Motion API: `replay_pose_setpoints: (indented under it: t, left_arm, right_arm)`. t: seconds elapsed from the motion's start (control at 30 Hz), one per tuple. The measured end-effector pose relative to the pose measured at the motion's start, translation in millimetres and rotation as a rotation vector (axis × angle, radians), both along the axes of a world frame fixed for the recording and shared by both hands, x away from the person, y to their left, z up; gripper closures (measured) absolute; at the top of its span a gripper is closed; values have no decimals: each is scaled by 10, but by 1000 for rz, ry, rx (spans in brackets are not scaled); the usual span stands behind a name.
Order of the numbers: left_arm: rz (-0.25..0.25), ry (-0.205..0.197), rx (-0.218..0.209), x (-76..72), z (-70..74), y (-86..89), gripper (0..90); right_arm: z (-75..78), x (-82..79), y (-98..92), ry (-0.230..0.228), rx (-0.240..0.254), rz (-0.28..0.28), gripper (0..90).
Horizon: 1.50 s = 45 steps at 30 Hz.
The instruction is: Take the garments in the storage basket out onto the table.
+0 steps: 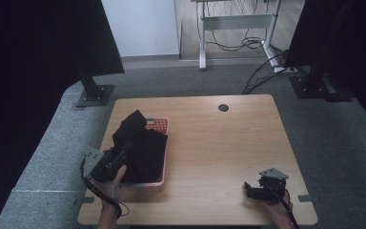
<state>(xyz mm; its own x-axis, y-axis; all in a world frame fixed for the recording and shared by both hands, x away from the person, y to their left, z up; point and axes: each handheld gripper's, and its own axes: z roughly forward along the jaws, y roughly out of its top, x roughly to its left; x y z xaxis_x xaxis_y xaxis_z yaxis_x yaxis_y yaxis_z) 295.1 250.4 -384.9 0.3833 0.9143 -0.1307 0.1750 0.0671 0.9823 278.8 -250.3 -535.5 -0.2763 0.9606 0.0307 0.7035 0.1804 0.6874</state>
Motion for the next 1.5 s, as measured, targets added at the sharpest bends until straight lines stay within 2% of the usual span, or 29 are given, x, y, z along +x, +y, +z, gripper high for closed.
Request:
replay_pose_setpoints:
  t: [0.6,1.5]
  left_arm:
    - [-19,-23,0,16,163,-61,688]
    - [-41,-37,-3,51,267,-180,688]
  right_arm:
    - [0,-1,0,-1,0,-1,36]
    - [0,-2,0,-1,0,0,37]
